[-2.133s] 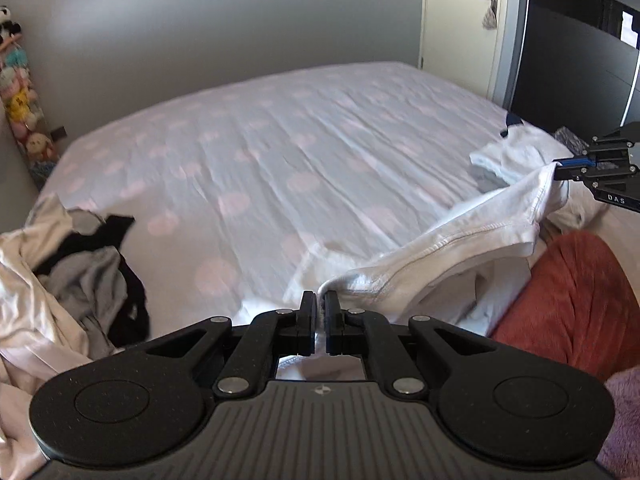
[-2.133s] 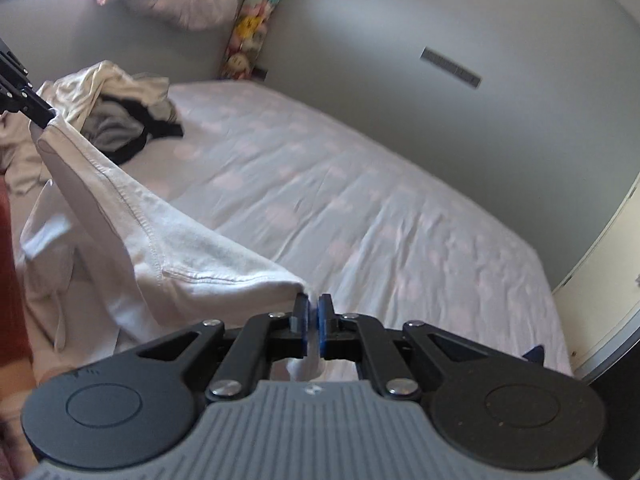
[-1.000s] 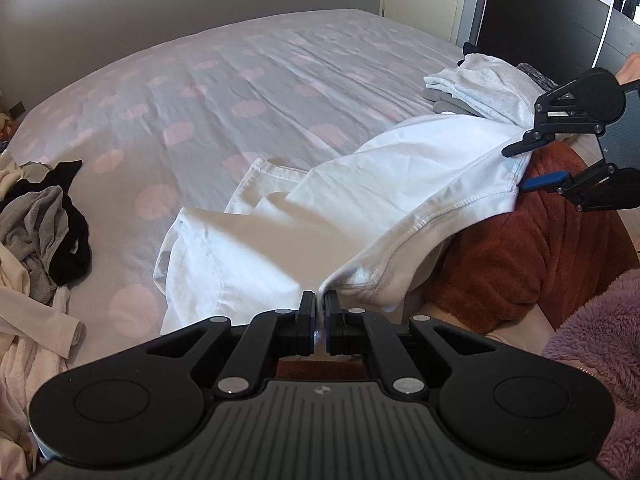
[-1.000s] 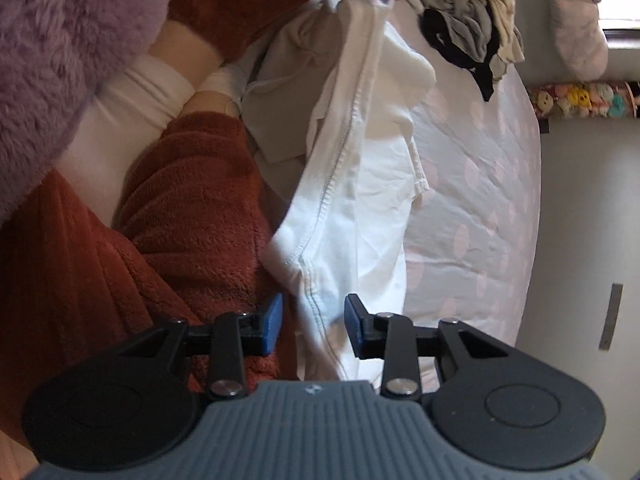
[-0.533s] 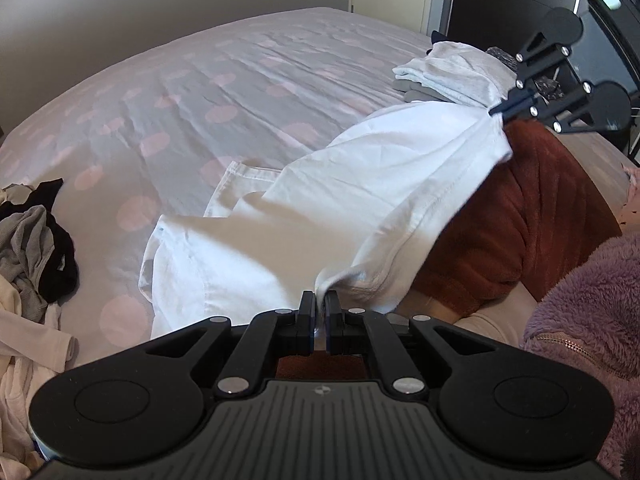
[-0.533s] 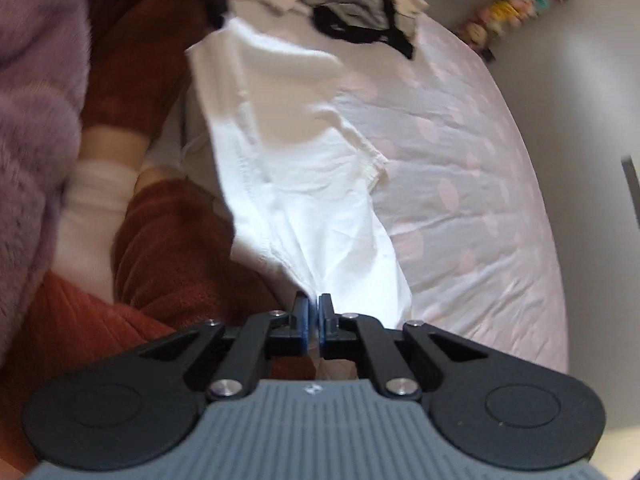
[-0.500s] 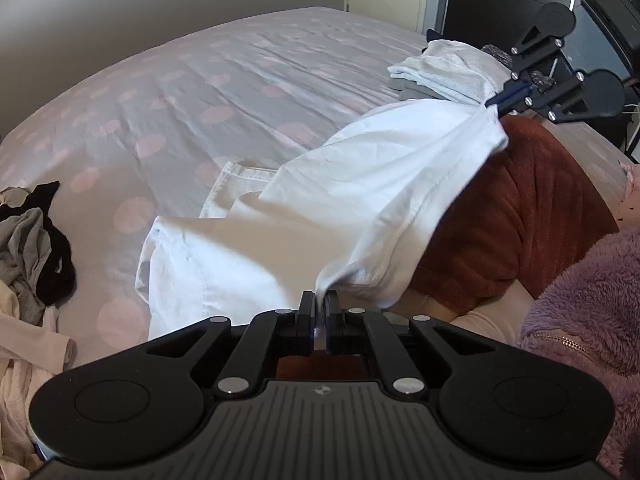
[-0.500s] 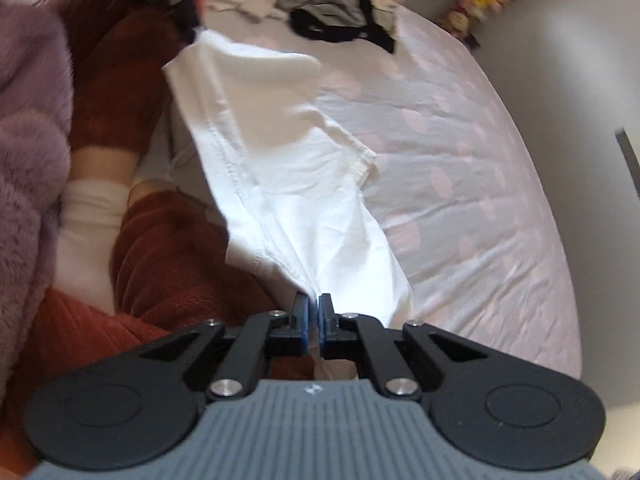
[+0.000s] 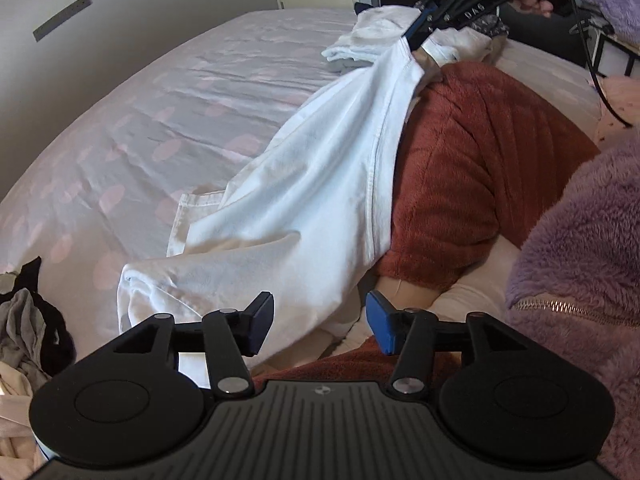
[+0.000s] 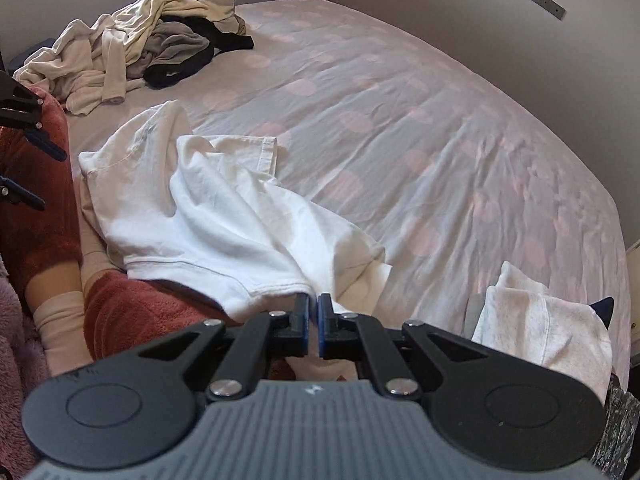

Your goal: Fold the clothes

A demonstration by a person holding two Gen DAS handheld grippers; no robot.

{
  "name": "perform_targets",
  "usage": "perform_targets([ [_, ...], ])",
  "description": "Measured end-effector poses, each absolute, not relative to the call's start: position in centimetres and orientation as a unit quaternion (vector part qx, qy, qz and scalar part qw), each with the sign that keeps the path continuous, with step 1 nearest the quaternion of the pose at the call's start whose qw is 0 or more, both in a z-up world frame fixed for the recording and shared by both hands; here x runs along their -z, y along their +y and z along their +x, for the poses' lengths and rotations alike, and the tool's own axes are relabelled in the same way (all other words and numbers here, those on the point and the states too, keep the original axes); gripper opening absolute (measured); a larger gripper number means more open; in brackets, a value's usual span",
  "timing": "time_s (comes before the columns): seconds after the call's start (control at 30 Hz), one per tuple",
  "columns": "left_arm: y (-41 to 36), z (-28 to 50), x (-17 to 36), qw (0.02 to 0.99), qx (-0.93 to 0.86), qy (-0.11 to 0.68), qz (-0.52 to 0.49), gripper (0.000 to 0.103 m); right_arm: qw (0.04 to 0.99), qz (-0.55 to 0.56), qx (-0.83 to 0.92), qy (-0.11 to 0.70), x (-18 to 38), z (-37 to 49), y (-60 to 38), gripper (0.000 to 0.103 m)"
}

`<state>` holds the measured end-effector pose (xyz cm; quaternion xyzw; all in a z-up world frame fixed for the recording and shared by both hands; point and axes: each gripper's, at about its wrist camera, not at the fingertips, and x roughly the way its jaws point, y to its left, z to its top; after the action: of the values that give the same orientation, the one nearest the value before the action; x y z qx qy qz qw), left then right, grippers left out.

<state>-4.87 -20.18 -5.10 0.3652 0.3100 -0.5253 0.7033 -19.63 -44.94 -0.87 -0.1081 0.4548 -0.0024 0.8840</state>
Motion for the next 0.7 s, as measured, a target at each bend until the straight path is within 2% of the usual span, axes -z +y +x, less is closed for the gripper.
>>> perform_targets([
  [0.2,-22.4,-5.5,7.7,0.658,0.515,0.308,0.455,0.048,0.891,-0.093,0.014,0.444,0.9,-19.5,-45.9,0.005],
  [0.23,-23.0,-5.4,8.2,0.648,0.515,0.313,0.466,0.044,0.892,-0.093,0.018,0.443,0.9,-19.5,-46.1,0.005],
  [0.27,-23.6,-5.2,8.7,0.637,0.515,0.318,0.477,0.036,0.892,-0.093,0.02,0.442,0.8,-19.6,-46.3,0.005],
  [0.3,-24.1,-5.1,9.1,0.625,0.521,0.322,0.484,0.034,0.893,-0.091,0.02,0.44,0.8,-19.7,-46.4,0.005],
  [0.5,-26.6,-4.0,11.5,0.575,0.527,0.34,0.526,0.034,0.897,-0.08,0.021,0.434,0.8,-20.6,-47.2,0.005],
  [0.63,-27.3,-3.4,12.8,0.542,0.524,0.347,0.558,0.044,0.895,-0.106,0.011,0.433,1.0,-21.2,-46.8,0.007],
  [0.7,-27.5,-2.8,13.5,0.53,0.526,0.36,0.558,0.044,0.894,-0.119,0.009,0.432,1.1,-21.5,-46.6,0.009],
])
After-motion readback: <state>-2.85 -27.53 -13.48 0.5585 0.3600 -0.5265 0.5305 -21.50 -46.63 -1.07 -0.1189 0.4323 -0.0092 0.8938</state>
